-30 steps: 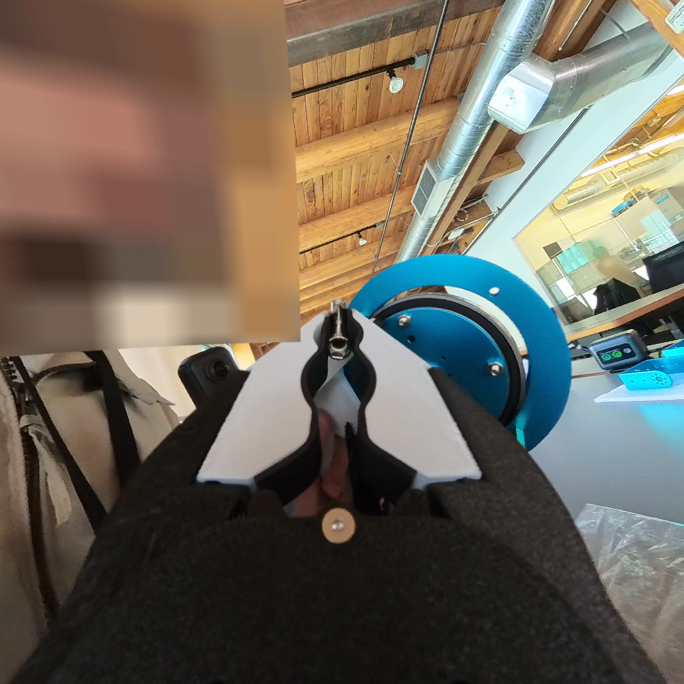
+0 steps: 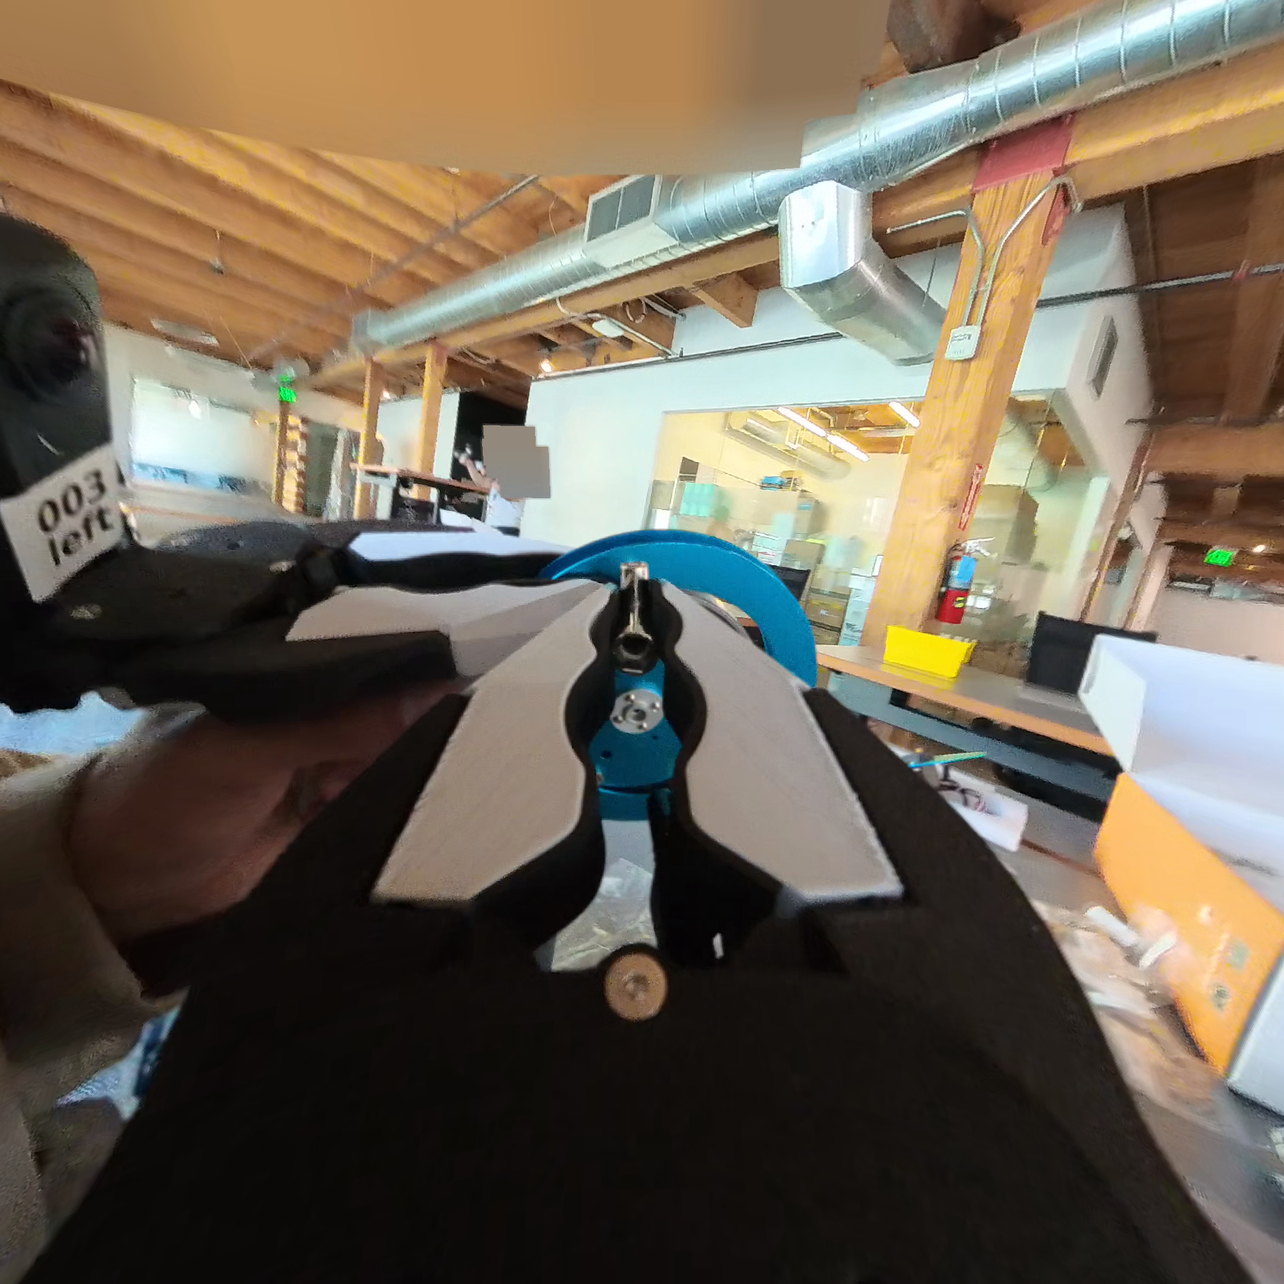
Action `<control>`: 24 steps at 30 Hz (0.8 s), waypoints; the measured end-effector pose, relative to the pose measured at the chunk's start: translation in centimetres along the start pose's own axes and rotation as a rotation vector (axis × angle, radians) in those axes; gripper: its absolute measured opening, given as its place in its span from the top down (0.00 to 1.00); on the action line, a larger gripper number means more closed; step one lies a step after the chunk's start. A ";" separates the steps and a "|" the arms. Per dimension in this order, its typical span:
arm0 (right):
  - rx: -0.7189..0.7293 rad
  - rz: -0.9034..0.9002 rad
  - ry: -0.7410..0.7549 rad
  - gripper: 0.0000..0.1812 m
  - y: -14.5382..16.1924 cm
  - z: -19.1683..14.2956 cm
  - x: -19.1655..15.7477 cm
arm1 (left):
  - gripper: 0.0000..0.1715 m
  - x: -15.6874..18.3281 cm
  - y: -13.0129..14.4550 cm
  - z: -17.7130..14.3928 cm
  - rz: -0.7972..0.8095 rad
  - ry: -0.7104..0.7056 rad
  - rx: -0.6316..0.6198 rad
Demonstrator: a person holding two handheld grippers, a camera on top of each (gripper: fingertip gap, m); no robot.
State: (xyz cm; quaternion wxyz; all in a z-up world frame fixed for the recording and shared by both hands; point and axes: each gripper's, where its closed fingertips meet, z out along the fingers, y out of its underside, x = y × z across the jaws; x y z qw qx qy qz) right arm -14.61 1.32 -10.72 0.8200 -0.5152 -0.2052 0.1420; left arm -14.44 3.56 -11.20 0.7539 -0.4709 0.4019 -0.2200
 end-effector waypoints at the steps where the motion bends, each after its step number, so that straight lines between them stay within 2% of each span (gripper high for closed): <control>1: -0.007 -0.029 -0.004 0.97 0.0 0.0 0.0 | 0.93 0.0 0.0 0.0 0.008 0.004 -0.002; 10: -0.089 -0.284 -0.063 0.97 1.1 -0.5 -0.1 | 0.93 0.9 1.2 -0.1 -0.029 0.089 -0.088; 16: -0.108 -0.494 -0.115 0.97 1.6 -0.9 -0.4 | 0.94 1.7 2.0 -0.2 -0.193 0.224 -0.148; 21: -0.143 -0.507 -0.179 0.97 2.5 -1.1 -0.4 | 0.94 2.2 3.1 -0.2 -0.302 0.318 -0.207; 24: -0.176 -0.355 -0.215 0.97 3.2 -1.1 -0.2 | 0.93 2.4 3.9 -0.1 -0.335 0.336 -0.246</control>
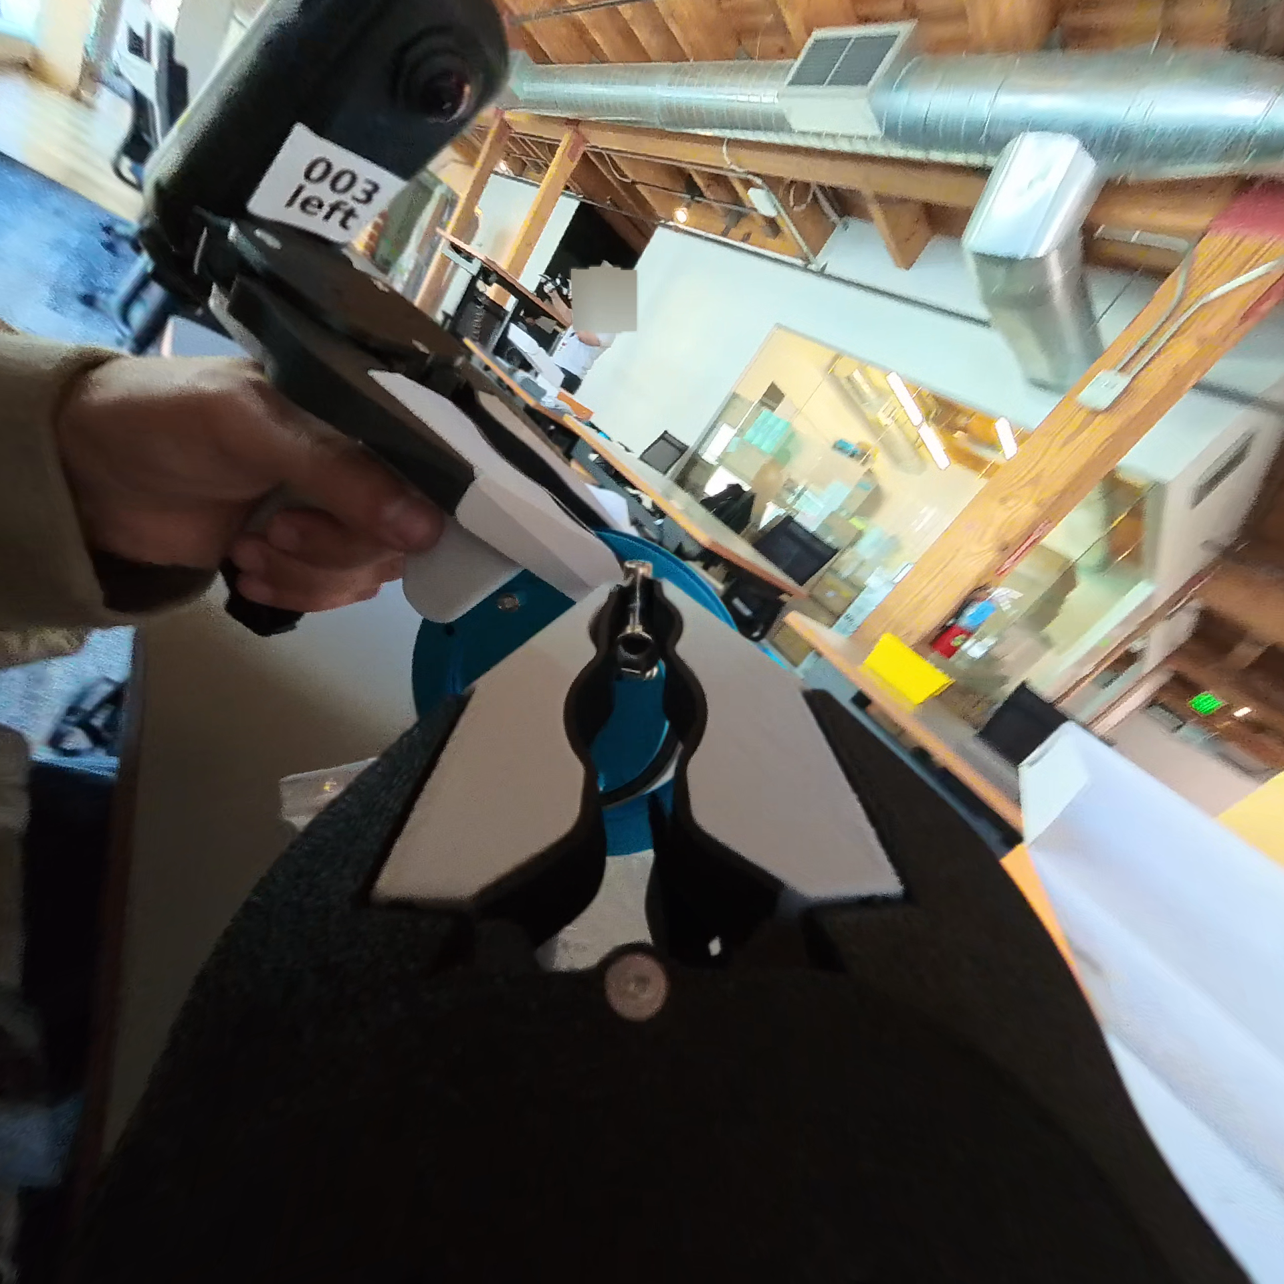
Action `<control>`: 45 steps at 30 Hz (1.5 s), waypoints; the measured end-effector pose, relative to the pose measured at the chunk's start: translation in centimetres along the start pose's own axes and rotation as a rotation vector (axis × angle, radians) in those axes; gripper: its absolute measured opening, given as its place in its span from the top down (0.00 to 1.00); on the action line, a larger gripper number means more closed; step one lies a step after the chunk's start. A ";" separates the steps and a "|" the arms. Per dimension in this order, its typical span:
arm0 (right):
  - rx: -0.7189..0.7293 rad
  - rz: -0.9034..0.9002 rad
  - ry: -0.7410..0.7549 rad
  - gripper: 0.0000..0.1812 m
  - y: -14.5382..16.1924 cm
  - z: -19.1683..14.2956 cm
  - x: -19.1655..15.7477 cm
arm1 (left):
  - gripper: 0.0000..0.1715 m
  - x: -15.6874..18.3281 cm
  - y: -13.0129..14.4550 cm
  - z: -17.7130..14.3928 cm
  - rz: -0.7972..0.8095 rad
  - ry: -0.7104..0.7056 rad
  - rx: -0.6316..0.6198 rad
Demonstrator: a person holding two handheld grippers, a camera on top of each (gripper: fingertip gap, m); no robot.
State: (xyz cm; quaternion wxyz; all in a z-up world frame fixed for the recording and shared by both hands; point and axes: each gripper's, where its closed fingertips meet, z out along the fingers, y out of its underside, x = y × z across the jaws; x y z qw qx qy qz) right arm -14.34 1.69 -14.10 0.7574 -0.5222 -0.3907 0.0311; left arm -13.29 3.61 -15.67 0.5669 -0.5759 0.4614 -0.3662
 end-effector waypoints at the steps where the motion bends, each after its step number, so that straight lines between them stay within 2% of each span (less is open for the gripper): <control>1: -0.011 0.037 0.000 0.97 0.3 0.0 0.0 | 0.93 -0.1 0.2 0.1 0.009 -0.015 -0.013; 6: -0.052 0.071 0.080 0.97 1.1 0.0 0.2 | 0.94 -0.3 0.8 0.7 -0.076 -0.009 -0.038; 8: -0.084 0.107 0.082 0.97 1.4 0.2 0.3 | 0.93 -0.5 1.0 0.8 -0.048 -0.025 -0.050; 11: -0.192 0.168 0.039 0.97 2.1 0.4 0.4 | 0.93 -1.1 1.6 1.1 -0.009 -0.070 -0.114; 13: -0.237 0.260 -0.062 0.97 2.2 0.2 -0.1 | 0.93 -2.1 2.3 1.2 -0.024 -0.103 -0.146; 16: -0.539 0.434 -0.174 0.97 6.3 -2.4 0.6 | 0.93 -3.3 3.6 1.1 -0.021 -0.099 -0.206; 18: -0.845 0.523 -0.307 0.96 10.3 -5.7 -0.1 | 0.93 -3.4 4.1 1.0 -0.021 -0.078 -0.233; 21: -1.189 0.415 -0.477 0.96 14.3 -10.5 -0.4 | 0.93 -2.8 4.3 1.2 -0.012 -0.035 -0.258; 26: -1.414 0.297 -0.691 0.96 16.2 -13.0 -0.9 | 0.93 -1.7 4.4 1.5 -0.004 -0.005 -0.266; 31: -1.445 0.275 -0.728 0.96 17.2 -13.0 -0.9 | 0.93 -1.5 4.7 1.3 0.009 -0.009 -0.273; 39: -1.450 0.299 -0.698 0.92 17.2 -13.4 -0.8 | 0.93 -1.9 4.9 1.4 0.006 -0.016 -0.273; 45: -1.404 0.315 -0.691 0.96 17.2 -12.8 -1.0 | 0.93 -2.1 5.0 1.5 -0.016 -0.016 -0.269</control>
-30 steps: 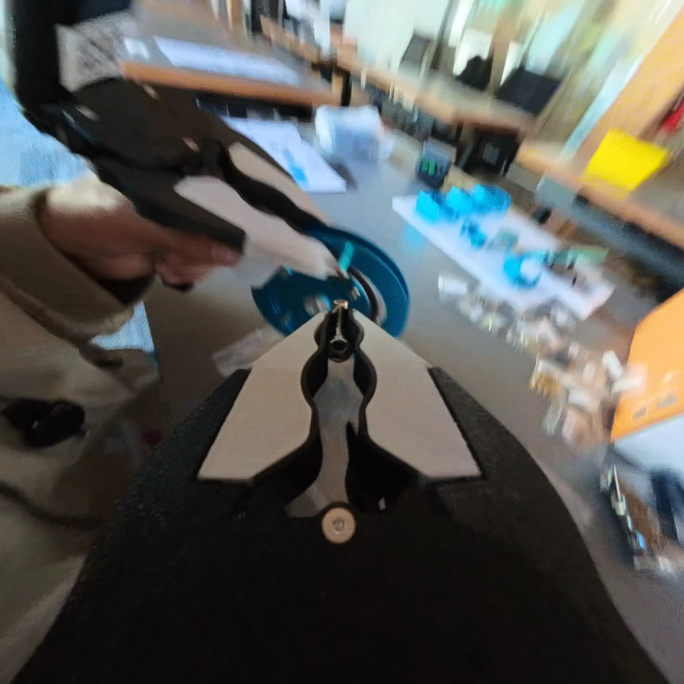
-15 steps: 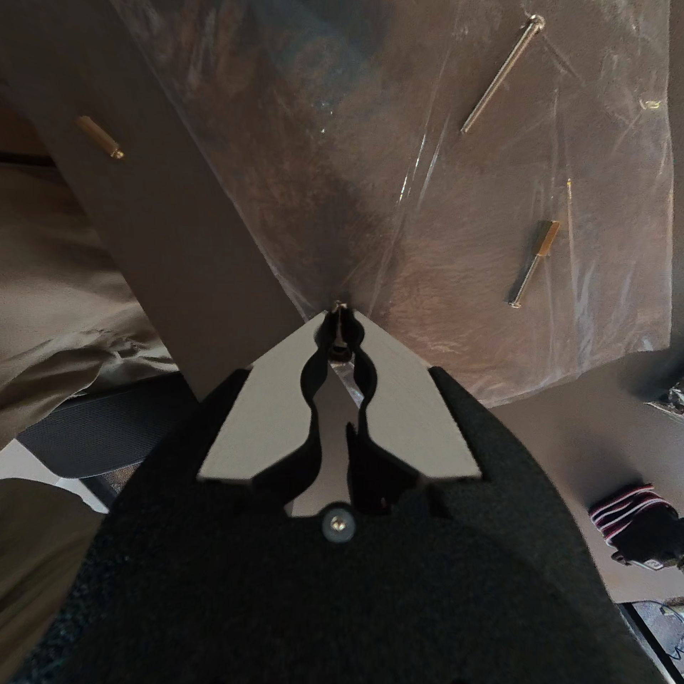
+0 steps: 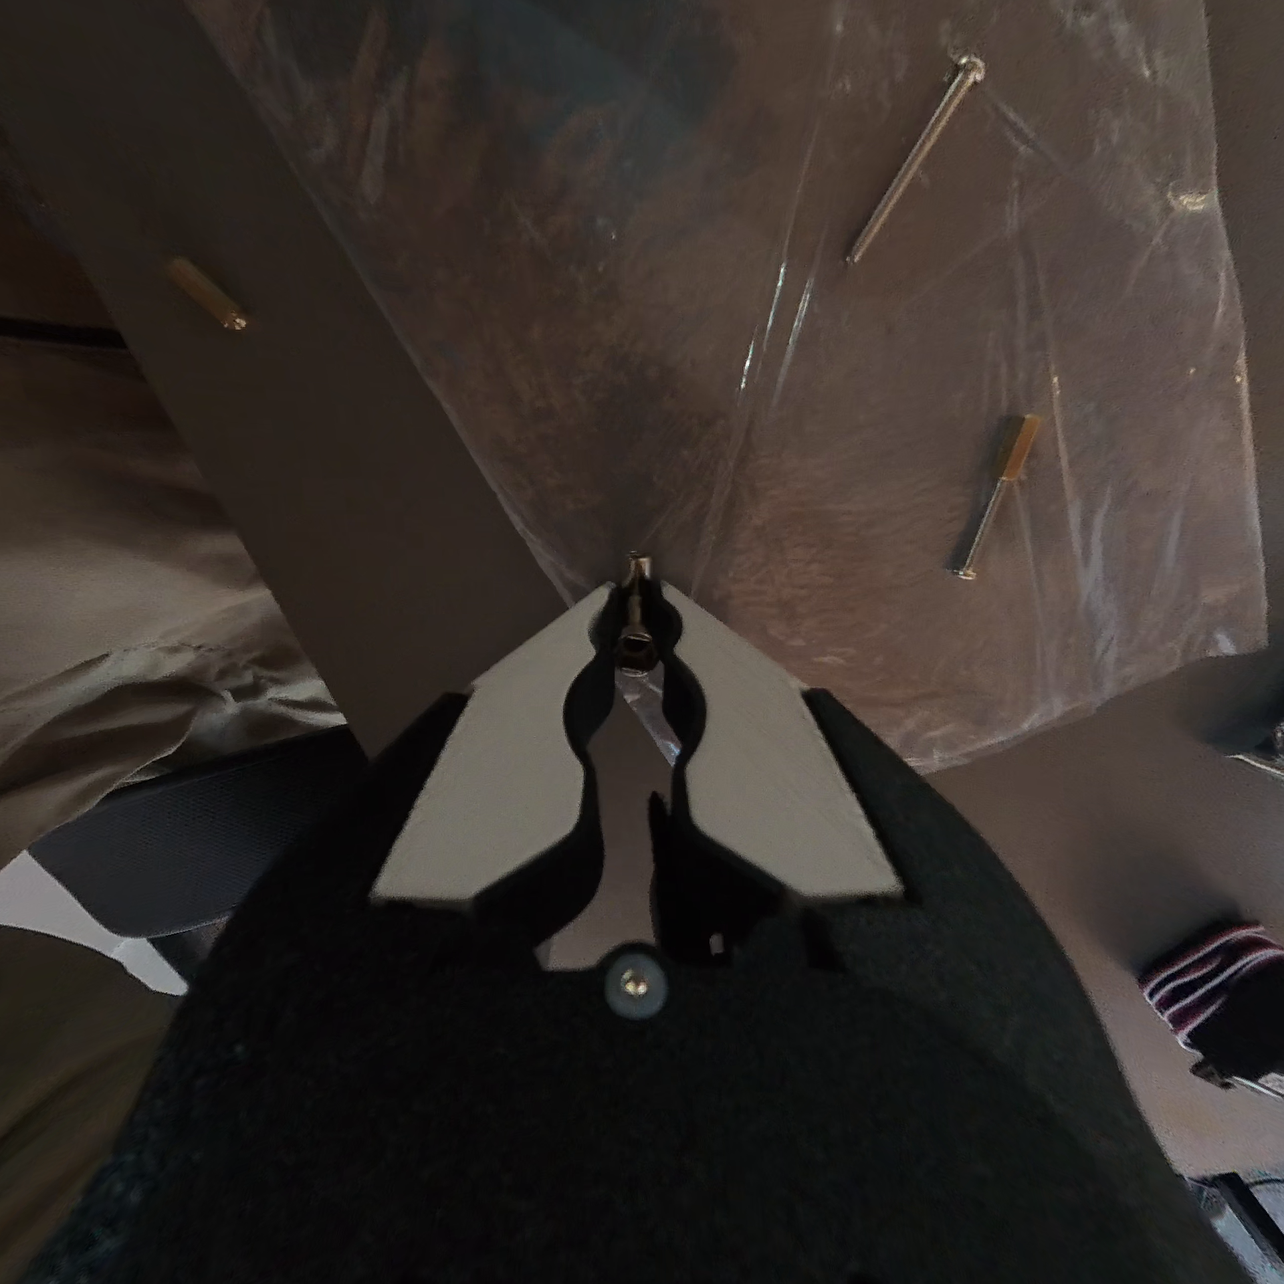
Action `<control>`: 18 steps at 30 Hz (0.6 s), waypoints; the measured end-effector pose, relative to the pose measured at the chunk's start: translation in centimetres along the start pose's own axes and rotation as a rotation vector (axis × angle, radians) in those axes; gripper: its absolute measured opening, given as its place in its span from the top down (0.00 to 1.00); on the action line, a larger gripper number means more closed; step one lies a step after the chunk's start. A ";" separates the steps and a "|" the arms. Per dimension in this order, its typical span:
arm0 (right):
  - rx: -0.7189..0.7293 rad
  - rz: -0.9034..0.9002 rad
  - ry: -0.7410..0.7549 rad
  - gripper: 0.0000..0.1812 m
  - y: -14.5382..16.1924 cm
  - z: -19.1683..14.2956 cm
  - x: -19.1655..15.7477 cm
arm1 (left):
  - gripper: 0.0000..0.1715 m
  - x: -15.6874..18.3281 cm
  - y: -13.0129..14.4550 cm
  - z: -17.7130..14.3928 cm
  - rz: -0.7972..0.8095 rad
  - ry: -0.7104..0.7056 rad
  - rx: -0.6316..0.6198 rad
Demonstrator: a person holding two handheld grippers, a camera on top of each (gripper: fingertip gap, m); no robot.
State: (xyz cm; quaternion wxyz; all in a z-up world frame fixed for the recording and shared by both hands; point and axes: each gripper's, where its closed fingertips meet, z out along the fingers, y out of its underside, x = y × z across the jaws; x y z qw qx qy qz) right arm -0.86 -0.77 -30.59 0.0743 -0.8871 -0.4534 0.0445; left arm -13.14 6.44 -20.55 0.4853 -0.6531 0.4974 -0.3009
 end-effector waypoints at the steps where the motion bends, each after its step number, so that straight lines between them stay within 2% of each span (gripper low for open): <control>1: 0.007 -0.009 0.026 0.96 -0.2 -0.2 0.4 | 0.93 0.0 0.0 0.0 -0.003 0.003 0.003; 3: 0.155 -0.055 0.064 0.97 -2.4 -1.5 0.5 | 0.93 -0.2 0.0 -0.1 -0.012 0.005 0.015; 6: 0.589 -0.158 0.196 0.97 -9.0 -5.8 -0.4 | 0.93 -0.3 -0.3 -0.2 -0.056 0.020 0.053; 9: 0.959 -0.134 0.363 0.97 -14.0 -9.1 -2.0 | 0.94 -0.6 -0.9 -0.4 -0.117 0.028 0.103; 11: 1.069 -0.097 0.474 0.97 -15.2 -9.5 -2.5 | 0.93 -0.9 -1.4 -0.6 -0.122 0.008 0.133; 14: 1.188 -0.019 0.521 0.97 -15.9 -9.9 -3.0 | 0.93 -0.9 -1.9 -0.8 -0.113 -0.004 0.153; 18: 1.251 -0.029 0.586 0.97 -16.2 -10.6 -3.4 | 0.93 -0.6 -1.8 -0.6 -0.121 0.017 0.144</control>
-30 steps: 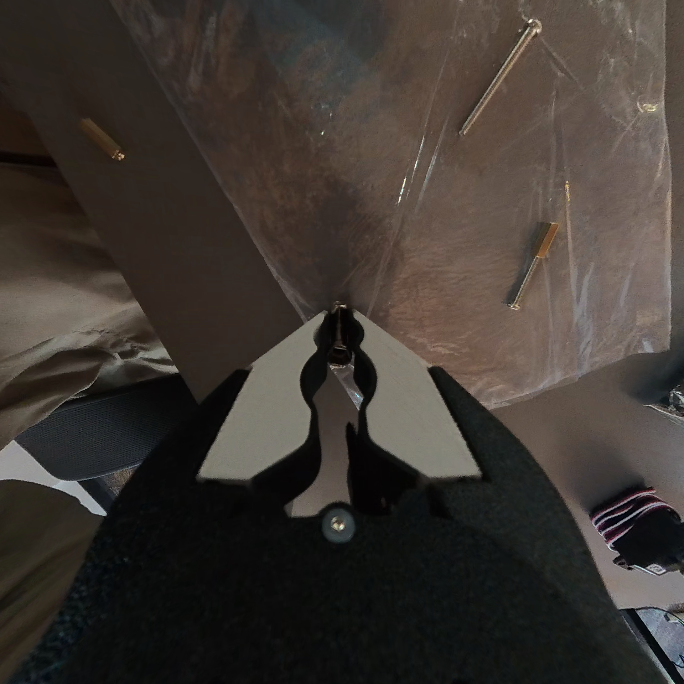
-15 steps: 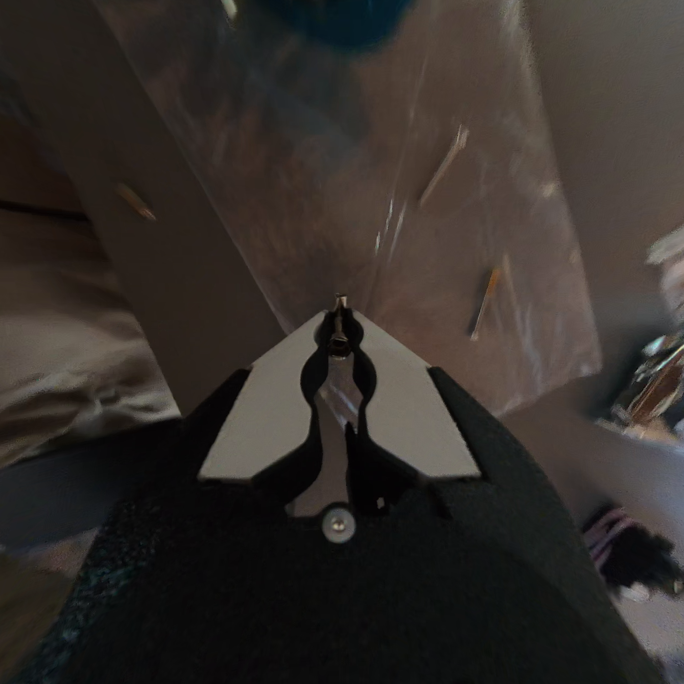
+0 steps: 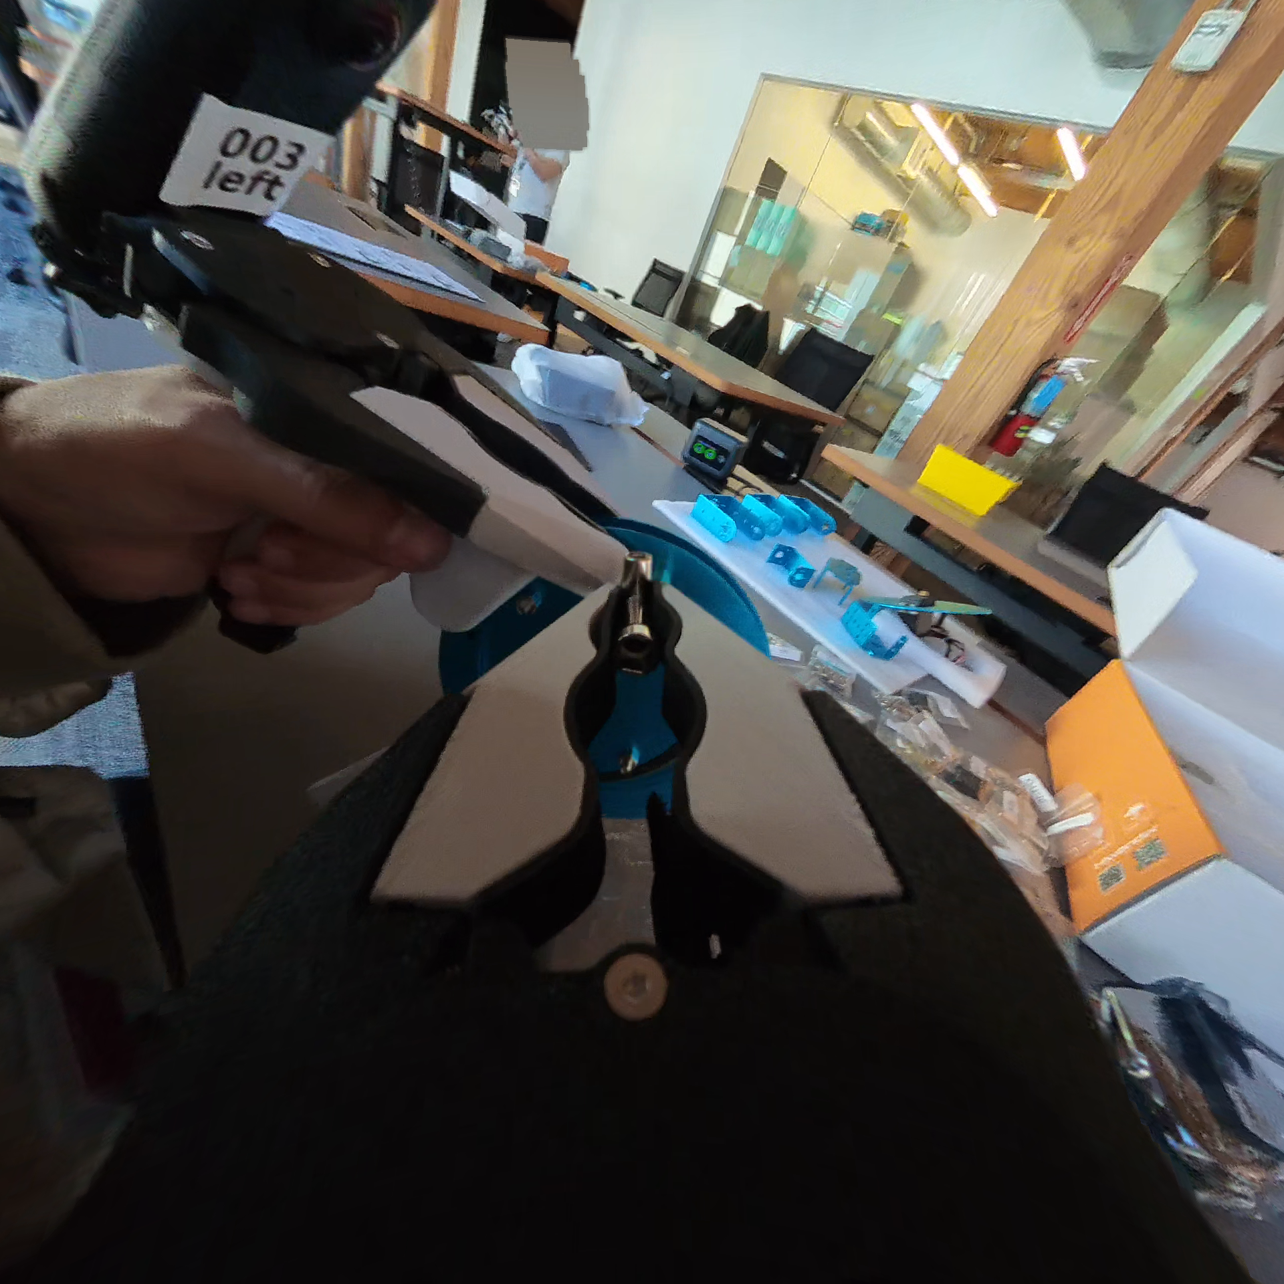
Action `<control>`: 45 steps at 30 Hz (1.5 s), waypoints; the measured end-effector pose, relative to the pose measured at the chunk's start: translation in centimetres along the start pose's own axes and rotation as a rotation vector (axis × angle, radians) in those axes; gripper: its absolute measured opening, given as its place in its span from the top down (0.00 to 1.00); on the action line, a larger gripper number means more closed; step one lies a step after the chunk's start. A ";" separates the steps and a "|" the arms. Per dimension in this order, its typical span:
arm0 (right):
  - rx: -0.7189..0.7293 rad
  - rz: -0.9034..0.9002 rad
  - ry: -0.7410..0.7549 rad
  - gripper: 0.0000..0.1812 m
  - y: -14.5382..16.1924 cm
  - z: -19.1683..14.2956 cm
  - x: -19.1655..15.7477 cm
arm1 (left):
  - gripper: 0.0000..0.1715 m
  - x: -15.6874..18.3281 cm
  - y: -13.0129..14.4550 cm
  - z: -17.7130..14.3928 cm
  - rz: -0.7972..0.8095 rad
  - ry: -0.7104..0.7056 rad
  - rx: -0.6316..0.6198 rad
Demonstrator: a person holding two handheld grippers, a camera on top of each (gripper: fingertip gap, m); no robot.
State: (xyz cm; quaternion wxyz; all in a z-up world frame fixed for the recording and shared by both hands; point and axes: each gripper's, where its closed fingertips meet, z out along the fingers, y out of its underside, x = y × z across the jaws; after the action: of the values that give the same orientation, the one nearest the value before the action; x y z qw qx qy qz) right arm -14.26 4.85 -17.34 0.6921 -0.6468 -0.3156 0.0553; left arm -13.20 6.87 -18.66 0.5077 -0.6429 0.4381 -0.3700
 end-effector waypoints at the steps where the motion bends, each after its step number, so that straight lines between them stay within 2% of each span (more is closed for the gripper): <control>1: -0.003 -0.018 0.021 0.97 0.1 0.0 0.3 | 0.93 -0.1 0.1 0.1 -0.006 -0.003 -0.003; 14: -0.061 -0.082 0.019 0.97 1.9 1.1 0.7 | 0.93 -1.2 1.4 0.2 -0.052 -0.032 -0.058; 17: -0.009 -0.087 -0.006 0.97 1.2 0.9 0.2 | 0.93 -0.8 1.7 0.4 -0.061 -0.008 -0.070; 21: -0.022 -0.084 0.002 0.97 1.5 1.3 0.3 | 0.93 -0.6 1.6 0.7 -0.034 -0.009 -0.077; 24: -0.031 -0.110 0.022 0.97 1.5 1.1 0.5 | 0.93 -1.3 1.6 0.7 -0.075 -0.010 -0.076; 28: -0.035 -0.075 0.027 0.97 2.1 0.8 1.1 | 0.93 -0.7 1.7 0.7 -0.042 0.046 -0.088; 36: -0.027 0.006 0.013 0.97 2.4 0.9 1.7 | 0.92 -0.8 1.8 1.0 -0.008 0.051 -0.084; 42: -0.029 0.021 -0.005 0.97 2.6 1.0 1.6 | 0.80 -2.4 2.8 0.9 -0.053 0.025 -0.100; 45: -0.035 0.018 -0.029 0.97 2.7 1.1 1.2 | 0.86 -3.1 2.6 0.4 -0.120 0.052 -0.082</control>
State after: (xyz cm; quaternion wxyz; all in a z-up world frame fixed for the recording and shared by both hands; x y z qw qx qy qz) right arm -13.00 6.85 -19.43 0.6755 -0.6608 -0.3205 0.0654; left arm -14.42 9.60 -21.42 0.4463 -0.6784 0.4265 -0.3983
